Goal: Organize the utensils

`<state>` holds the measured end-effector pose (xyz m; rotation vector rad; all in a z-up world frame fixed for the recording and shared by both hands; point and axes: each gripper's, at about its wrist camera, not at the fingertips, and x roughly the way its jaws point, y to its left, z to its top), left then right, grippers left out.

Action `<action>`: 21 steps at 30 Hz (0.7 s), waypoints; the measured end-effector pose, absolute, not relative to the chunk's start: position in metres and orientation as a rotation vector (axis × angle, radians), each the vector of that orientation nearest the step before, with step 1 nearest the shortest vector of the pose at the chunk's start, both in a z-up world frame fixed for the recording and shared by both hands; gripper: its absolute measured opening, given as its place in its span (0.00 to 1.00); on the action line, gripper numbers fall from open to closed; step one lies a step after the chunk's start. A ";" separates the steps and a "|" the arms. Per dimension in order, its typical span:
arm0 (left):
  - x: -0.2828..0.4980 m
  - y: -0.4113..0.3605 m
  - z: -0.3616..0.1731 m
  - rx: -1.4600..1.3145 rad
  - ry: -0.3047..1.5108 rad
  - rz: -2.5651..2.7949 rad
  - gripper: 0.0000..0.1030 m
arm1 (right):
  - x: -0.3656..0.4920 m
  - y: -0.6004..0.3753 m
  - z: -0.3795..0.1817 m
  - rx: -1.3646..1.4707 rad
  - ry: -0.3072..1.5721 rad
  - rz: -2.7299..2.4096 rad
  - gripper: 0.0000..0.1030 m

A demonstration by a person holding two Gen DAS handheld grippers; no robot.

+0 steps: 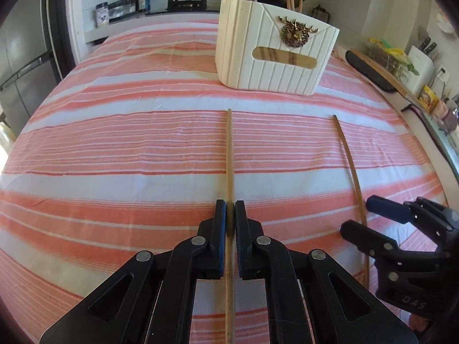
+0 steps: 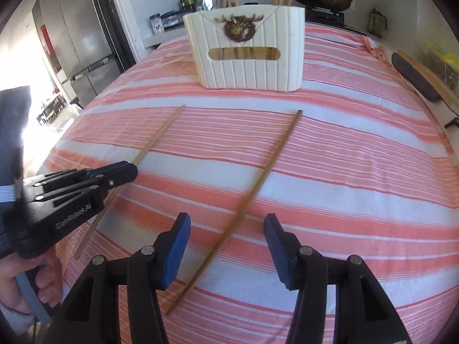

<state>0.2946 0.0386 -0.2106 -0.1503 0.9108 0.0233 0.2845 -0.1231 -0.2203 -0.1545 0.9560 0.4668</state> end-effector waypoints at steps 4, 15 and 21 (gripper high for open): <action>0.288 0.043 -0.210 -0.169 0.913 0.012 0.06 | 0.277 -0.123 -0.220 -0.229 0.917 0.392 0.19; 0.271 0.059 -0.199 -0.197 0.900 -0.045 0.48 | 0.261 -0.209 -0.217 -0.260 0.915 0.194 0.06; 0.268 0.064 -0.199 -0.167 0.904 -0.063 0.77 | 0.255 -0.248 -0.213 -0.196 0.915 0.184 0.20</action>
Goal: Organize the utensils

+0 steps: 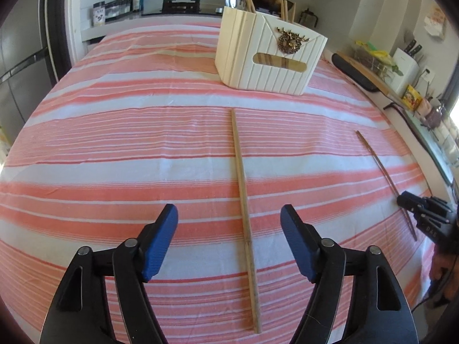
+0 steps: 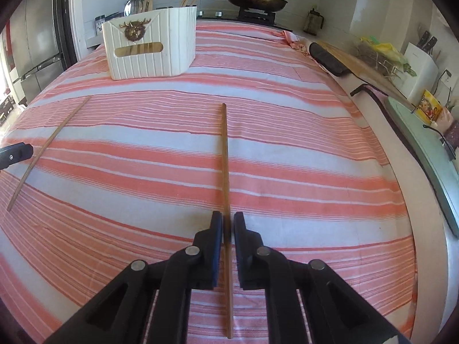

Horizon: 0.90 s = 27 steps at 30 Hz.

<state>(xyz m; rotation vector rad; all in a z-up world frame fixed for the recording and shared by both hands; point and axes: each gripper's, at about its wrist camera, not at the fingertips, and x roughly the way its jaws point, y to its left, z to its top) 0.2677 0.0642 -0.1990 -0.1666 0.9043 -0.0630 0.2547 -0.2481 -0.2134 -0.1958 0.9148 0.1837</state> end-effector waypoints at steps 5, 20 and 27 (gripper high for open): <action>0.279 0.061 -0.208 -0.103 0.937 -0.028 0.82 | 0.264 -0.249 -0.209 -0.178 0.890 0.255 0.52; 0.283 0.050 -0.221 -0.006 0.963 0.018 1.00 | 0.281 -0.250 -0.224 -0.171 0.893 0.320 0.56; 0.285 0.052 -0.218 -0.006 0.987 -0.007 0.99 | 0.282 -0.251 -0.223 -0.170 0.902 0.324 0.56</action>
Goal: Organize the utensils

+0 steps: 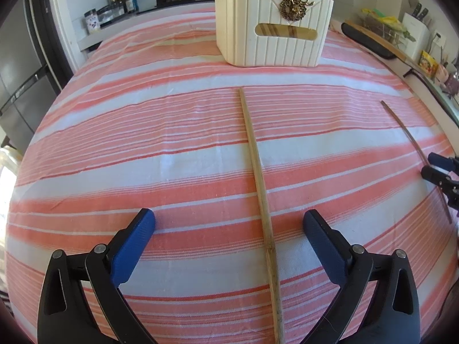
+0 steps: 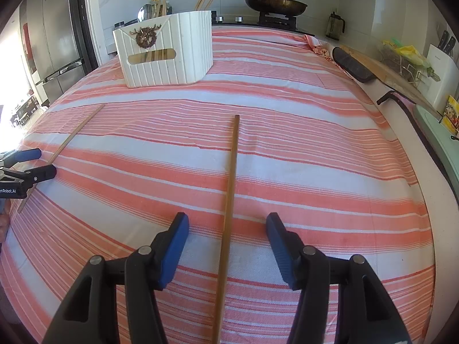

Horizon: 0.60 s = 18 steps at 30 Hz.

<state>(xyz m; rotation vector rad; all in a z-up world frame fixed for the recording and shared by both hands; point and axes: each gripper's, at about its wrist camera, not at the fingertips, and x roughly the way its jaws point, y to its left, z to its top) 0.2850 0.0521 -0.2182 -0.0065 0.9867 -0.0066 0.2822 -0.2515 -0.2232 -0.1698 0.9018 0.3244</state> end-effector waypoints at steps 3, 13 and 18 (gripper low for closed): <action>0.294 0.063 -0.205 -0.034 1.007 -0.060 0.97 | 0.290 -0.252 -0.218 -0.203 0.988 0.361 0.56; 0.360 0.057 -0.208 0.037 1.105 -0.148 0.80 | 0.337 -0.235 -0.214 -0.302 1.121 0.440 0.46; 0.377 0.049 -0.212 0.085 1.119 -0.141 0.74 | 0.367 -0.220 -0.213 -0.308 1.141 0.446 0.41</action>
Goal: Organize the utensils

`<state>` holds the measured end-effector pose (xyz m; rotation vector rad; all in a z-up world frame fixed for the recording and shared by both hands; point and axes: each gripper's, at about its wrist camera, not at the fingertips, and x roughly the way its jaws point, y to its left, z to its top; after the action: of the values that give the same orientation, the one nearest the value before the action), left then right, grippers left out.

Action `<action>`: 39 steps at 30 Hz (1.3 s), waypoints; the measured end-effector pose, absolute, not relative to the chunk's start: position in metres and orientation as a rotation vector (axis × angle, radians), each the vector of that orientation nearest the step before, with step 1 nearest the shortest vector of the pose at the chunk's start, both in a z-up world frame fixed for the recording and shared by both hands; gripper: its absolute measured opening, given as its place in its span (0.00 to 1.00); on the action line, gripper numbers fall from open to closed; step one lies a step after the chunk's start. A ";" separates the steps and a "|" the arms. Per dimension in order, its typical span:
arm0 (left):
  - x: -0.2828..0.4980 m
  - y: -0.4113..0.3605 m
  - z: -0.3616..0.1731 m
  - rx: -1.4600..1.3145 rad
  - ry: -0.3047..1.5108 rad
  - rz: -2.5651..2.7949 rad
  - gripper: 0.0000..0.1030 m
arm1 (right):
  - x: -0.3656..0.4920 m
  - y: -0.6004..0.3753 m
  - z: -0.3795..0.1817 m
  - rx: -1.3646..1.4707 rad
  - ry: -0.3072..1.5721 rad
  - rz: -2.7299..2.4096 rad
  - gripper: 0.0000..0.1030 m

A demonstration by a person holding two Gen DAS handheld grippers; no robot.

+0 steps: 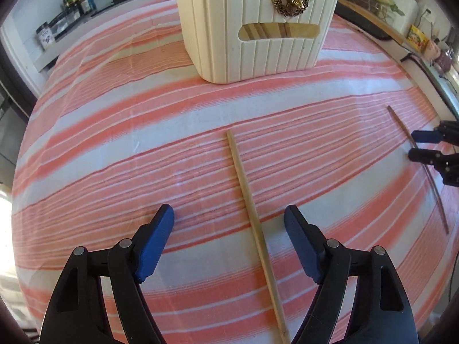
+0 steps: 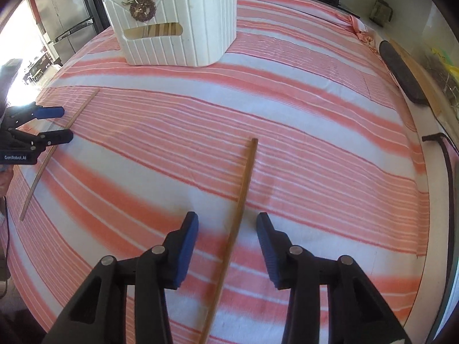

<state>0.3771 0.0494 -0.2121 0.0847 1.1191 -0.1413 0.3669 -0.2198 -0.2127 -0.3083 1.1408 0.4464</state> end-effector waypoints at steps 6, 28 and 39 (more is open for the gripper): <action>0.395 0.042 -0.207 0.098 1.102 -0.160 0.08 | 0.399 -0.205 -0.212 -0.299 1.150 0.416 0.07; 0.287 0.086 -0.039 -0.166 0.583 -0.267 0.04 | 0.288 -0.227 -0.043 -0.068 0.590 0.545 0.05; 0.260 0.089 -0.003 -0.146 0.512 -0.275 0.04 | 0.274 -0.224 0.000 -0.068 0.451 0.547 0.05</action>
<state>0.2601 0.0887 -0.0033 -0.1462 0.5124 -0.2748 0.2740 -0.2244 0.0002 -0.0678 0.4507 0.5468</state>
